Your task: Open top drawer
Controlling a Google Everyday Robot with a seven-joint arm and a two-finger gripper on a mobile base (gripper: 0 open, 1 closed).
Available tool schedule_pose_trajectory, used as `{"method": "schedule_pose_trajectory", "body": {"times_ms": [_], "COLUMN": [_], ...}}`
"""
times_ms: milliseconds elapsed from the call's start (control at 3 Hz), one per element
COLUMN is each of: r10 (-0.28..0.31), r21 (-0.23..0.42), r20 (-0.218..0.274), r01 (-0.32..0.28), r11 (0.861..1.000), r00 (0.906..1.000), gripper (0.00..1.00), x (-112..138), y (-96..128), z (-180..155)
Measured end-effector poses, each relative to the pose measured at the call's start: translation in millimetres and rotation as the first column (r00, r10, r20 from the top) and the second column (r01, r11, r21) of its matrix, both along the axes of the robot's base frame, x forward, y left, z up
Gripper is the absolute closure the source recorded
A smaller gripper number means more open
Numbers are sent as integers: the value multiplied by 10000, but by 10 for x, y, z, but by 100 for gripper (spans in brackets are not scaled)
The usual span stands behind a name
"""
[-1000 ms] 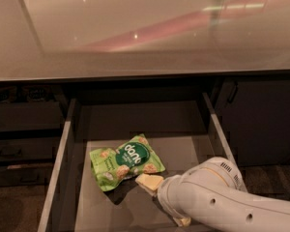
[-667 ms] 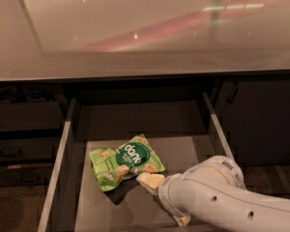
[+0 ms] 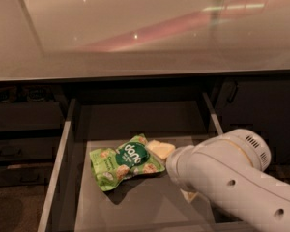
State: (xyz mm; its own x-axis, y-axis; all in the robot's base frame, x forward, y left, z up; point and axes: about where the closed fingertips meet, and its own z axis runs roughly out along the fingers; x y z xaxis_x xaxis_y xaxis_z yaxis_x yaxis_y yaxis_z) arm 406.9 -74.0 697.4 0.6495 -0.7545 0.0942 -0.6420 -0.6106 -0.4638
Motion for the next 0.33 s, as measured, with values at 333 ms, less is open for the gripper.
{"method": "schedule_pose_trajectory", "body": {"times_ms": [333], "r10": [-2], "r21": [-13], "r20": [73], "r01": [2], "r11": [10000], "r00": [10000], "gripper": [0], "x": [14], "y": [7], "z": [38]}}
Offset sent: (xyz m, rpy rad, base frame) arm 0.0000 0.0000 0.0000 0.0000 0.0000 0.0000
